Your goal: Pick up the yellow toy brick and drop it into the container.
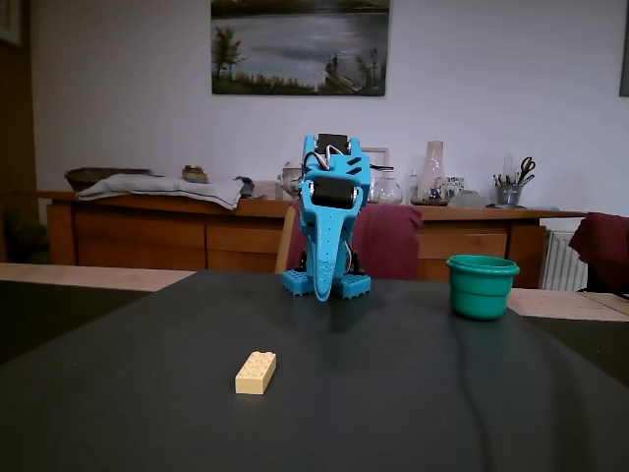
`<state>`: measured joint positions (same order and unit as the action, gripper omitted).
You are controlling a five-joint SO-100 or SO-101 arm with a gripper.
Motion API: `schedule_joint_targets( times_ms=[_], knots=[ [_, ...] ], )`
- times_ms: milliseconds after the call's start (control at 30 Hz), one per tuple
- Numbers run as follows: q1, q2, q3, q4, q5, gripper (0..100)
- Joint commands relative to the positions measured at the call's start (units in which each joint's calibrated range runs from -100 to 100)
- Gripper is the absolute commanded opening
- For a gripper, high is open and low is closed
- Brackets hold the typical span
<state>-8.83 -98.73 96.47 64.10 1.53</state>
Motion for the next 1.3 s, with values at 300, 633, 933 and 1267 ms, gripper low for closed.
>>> schedule_joint_targets(
  times_ms=[300,633,933,1267],
  knots=[
    [-2.35,-0.18,3.08,-10.57,-0.12,0],
    [-2.96,-0.18,2.72,-10.48,0.19,0],
    [-3.04,0.50,-7.39,-3.55,0.03,0],
    [-3.12,4.12,-14.61,-2.31,0.03,0]
  ],
)
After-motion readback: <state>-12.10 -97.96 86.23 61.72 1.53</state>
